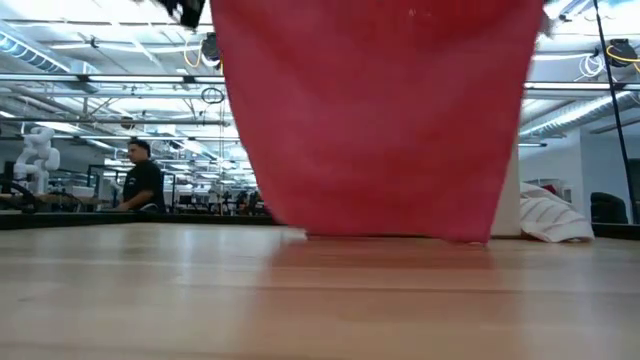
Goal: Fold towel
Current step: Fold the pink microfiber towel
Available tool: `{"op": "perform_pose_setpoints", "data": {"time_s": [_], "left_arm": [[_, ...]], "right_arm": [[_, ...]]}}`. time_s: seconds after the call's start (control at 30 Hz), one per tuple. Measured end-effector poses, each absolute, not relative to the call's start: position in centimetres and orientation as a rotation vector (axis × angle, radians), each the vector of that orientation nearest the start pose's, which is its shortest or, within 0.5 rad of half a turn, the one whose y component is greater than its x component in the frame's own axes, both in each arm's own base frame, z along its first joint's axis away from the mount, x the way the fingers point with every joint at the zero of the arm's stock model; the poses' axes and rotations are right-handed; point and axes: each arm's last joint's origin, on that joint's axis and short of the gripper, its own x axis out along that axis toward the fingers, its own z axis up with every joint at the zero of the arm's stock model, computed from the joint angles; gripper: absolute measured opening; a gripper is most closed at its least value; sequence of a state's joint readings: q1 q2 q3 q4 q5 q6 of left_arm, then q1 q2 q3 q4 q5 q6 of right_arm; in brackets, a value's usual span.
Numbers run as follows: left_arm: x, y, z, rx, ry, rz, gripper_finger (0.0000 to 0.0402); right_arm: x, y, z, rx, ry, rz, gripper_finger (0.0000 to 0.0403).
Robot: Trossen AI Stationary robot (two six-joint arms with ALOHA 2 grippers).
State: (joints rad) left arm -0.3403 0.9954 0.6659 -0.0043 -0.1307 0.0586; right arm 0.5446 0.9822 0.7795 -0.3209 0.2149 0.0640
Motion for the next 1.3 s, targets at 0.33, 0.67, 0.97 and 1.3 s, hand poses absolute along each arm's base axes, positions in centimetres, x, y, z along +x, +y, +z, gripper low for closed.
{"op": "perform_pose_setpoints", "data": {"time_s": [0.33, 0.67, 0.97, 1.3], "left_arm": [[24.4, -11.2, 19.8, 0.000, 0.623, -0.359, 0.0000], [25.3, -13.5, 16.7, -0.054, 0.684, -0.370, 0.0000], [26.1, -11.8, 17.3, 0.051, 0.600, -0.145, 0.0000], [27.2, -8.5, 17.3, 0.079, 0.579, 0.085, 0.0000]], "right_arm": [[21.7, 14.9, 19.9, 0.011, 0.608, 0.469, 0.0000], [22.1, 17.8, 16.6, 0.043, 0.639, 0.410, 0.0000], [21.2, 16.9, 17.4, -0.022, 0.629, 0.218, 0.0000], [19.1, 14.4, 18.2, -0.073, 0.704, -0.061, 0.0000]]}}
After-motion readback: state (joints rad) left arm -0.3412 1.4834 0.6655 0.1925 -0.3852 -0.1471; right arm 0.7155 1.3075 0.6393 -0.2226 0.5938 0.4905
